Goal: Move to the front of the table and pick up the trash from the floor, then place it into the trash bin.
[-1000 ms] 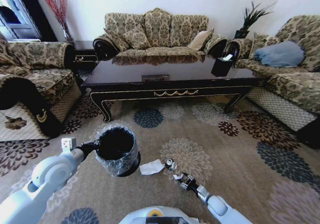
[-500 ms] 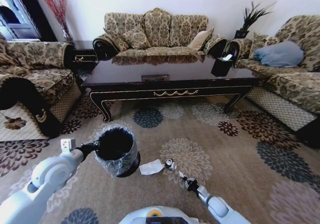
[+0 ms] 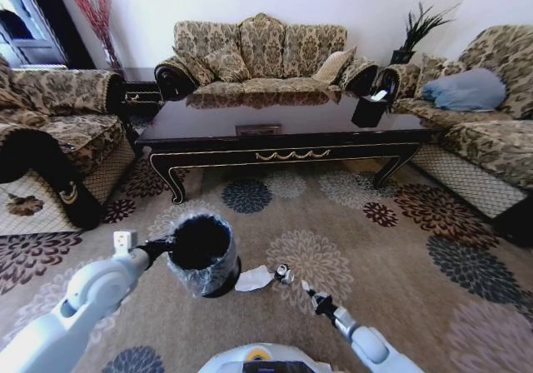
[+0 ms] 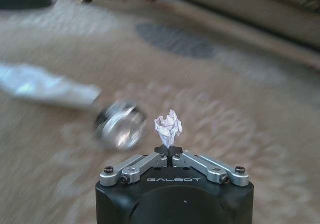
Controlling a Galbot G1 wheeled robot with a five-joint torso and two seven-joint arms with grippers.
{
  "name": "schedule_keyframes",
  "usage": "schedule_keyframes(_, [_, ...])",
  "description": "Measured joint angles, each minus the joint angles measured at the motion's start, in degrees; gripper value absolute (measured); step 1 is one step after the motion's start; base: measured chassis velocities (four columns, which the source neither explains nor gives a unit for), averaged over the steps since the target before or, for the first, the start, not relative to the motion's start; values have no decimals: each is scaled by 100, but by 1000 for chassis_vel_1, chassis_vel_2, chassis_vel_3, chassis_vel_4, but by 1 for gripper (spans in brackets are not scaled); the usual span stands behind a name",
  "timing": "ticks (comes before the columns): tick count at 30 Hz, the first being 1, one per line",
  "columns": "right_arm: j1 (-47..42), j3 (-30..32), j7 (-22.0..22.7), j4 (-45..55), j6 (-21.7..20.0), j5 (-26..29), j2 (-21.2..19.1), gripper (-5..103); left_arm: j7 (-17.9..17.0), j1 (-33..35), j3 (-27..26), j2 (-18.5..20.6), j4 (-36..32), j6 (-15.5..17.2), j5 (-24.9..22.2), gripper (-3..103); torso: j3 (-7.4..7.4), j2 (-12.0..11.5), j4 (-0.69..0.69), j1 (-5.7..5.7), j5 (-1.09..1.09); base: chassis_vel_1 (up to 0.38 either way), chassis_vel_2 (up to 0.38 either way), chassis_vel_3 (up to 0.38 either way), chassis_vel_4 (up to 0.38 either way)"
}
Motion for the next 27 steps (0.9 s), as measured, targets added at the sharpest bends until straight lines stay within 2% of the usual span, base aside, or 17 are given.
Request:
schedule_keyframes(4, [-328,743,63,785,-108,293,-106,0,-9,-188,353,49,62,-2,115,4,0,0,0,0,-1,0,0,0,0])
schedule_keyframes(8, [-447,1130,69,1219,-164,678,-214,0,-8,-153,442,2,23,-1,200,4,0,0,2,0,0,0,0,0,0])
schedule_keyframes(13, [-581,1396,69,1794,-257,1097,-415,0,-11,-164,503,15,-47,-1,237,4,0,0,3,0,1,0,0,0,0])
schedule_keyframes(16, [-709,1514,76,2194,-360,1333,-525,0,-13,-190,551,76,-47,-6,249,4,0,0,-1,0,0,0,0,0,0])
schedule_keyframes(20, [-1063,1767,145,3208,-568,1639,-681,0,-10,-416,814,173,76,-24,333,4,0,0,3,0,-2,0,0,0,0])
schedule_keyframes(21, [-1063,1767,145,3208,-568,1639,-681,0,-10,-416,814,173,76,-24,333,4,0,0,3,0,-2,0,0,0,0])
schedule_keyframes(25, [-1213,1893,239,3888,-753,1832,-790,0,-8,-863,1235,224,239,-39,351,4,0,0,1,0,-1,0,0,0,0])
schedule_keyframes(27, [-1220,1911,332,4318,-946,1984,-871,0,-6,-1338,1701,238,363,-56,350,4,0,0,0,0,-2,0,0,0,0])
